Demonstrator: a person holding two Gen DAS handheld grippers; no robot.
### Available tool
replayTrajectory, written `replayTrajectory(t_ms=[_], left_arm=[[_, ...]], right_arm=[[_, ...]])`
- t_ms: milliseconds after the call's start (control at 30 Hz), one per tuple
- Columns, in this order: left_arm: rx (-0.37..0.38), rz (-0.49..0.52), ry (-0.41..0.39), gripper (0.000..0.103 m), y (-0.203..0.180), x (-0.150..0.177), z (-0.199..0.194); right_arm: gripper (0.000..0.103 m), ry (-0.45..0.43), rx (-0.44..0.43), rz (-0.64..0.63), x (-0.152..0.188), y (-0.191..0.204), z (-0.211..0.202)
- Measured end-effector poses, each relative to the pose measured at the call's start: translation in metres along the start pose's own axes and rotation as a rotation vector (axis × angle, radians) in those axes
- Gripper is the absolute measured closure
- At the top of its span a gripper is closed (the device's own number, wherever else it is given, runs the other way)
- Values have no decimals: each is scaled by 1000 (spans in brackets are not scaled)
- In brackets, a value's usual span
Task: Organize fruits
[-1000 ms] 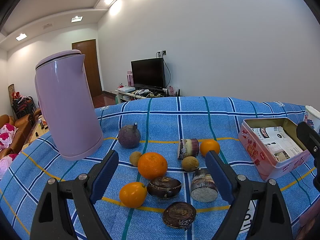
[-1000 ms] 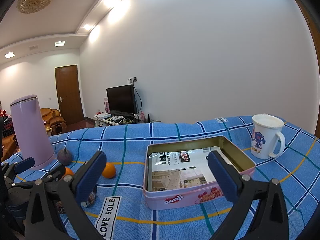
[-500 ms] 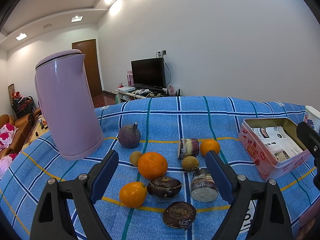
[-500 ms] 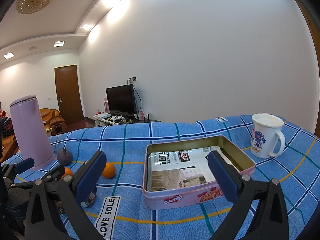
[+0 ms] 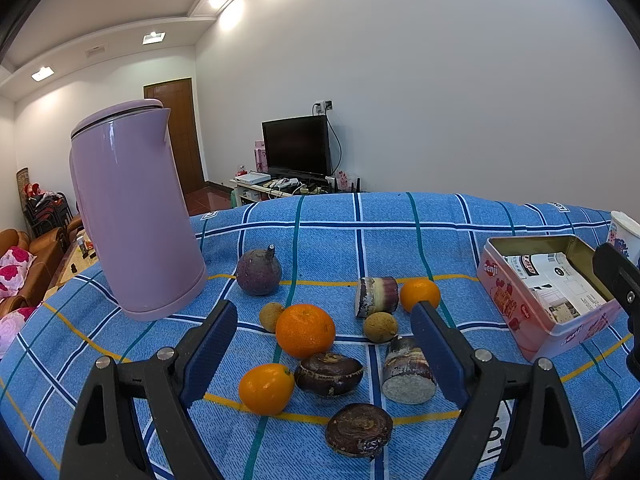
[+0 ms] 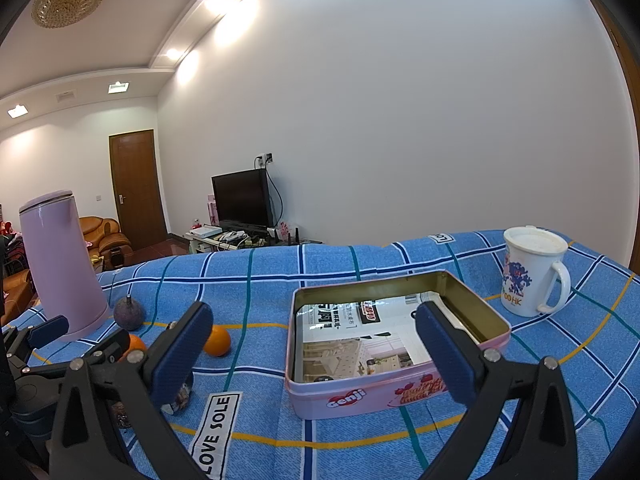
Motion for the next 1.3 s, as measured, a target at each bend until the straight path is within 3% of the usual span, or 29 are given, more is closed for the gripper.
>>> replayTrajectory(t_ms=[500, 1033, 1167, 1300], left_arm=[[4, -5, 6, 13, 3, 3, 2], [14, -43, 93, 13, 15, 11, 16], [-57, -9, 106, 13, 34, 9, 23], [-108, -94, 99, 13, 74, 6, 28]], right_arm=[[0, 5, -1, 1, 1, 0, 0], [0, 71, -32, -3, 10, 3, 3], [21, 156, -83, -19, 17, 13, 11], [28, 246, -181, -56, 26, 36, 18]])
Point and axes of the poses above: each gripper's, at about its wrist camera, not at the fingertips, and z roughly the way its jaws point, y to its left, x to its underside, the point moved 7 cm from there along z, roughly the way its jaws point, and after that the axes turned 5 degrees about z, right-handed, at the moved point
